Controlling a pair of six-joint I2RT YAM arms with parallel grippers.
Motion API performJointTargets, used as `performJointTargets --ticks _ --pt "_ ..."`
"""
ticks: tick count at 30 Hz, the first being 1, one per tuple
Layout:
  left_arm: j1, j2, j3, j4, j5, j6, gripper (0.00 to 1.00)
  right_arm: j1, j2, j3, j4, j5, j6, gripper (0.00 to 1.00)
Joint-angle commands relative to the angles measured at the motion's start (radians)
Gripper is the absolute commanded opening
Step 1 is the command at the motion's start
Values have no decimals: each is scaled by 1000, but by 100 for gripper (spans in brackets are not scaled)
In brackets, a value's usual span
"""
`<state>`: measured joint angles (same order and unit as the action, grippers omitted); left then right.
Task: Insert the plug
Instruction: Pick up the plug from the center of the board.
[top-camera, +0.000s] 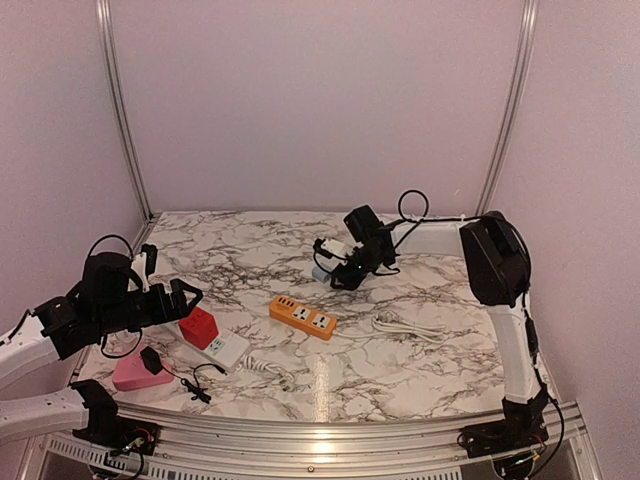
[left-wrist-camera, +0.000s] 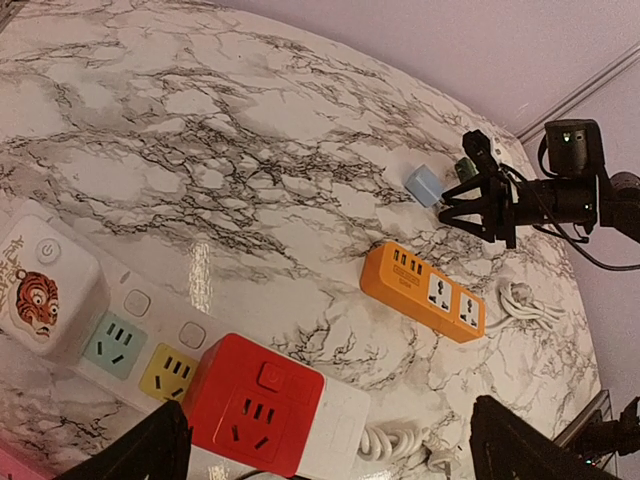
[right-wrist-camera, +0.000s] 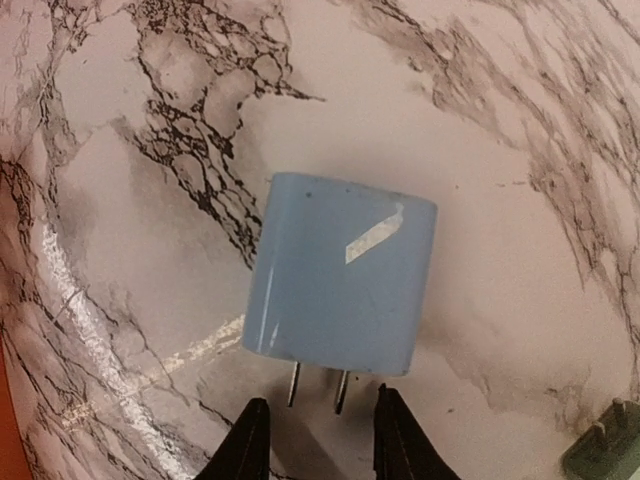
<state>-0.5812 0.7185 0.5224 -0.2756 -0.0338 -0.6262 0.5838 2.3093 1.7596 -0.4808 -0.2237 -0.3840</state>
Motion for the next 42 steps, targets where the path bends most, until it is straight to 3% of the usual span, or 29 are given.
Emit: performJointTargets --ticks 1,3,6,8,13,29,38,42 --pt "4 1 -4 45 29 -10 99 -5 -110 -105 129 -11 46 30" --pt "4 5 -6 60 29 -13 99 -4 -147 -166 178 -17 63 32" --pt "4 16 -10 83 58 -18 99 -4 -148 -153 163 -30 82 53" --pt "4 23 -14 93 67 -22 99 -1 -131 -122 134 -22 97 62" --pt "4 22 -33 108 79 -32 99 7 -80 -50 108 20 155 67" --pt "4 16 -52 117 77 -35 99 24 46 69 96 43 223 65" --pt "4 14 -62 125 80 -37 99 45 -6 -58 198 98 176 34" --pt "4 15 -62 134 89 -38 99 58 -84 -166 282 87 160 33"
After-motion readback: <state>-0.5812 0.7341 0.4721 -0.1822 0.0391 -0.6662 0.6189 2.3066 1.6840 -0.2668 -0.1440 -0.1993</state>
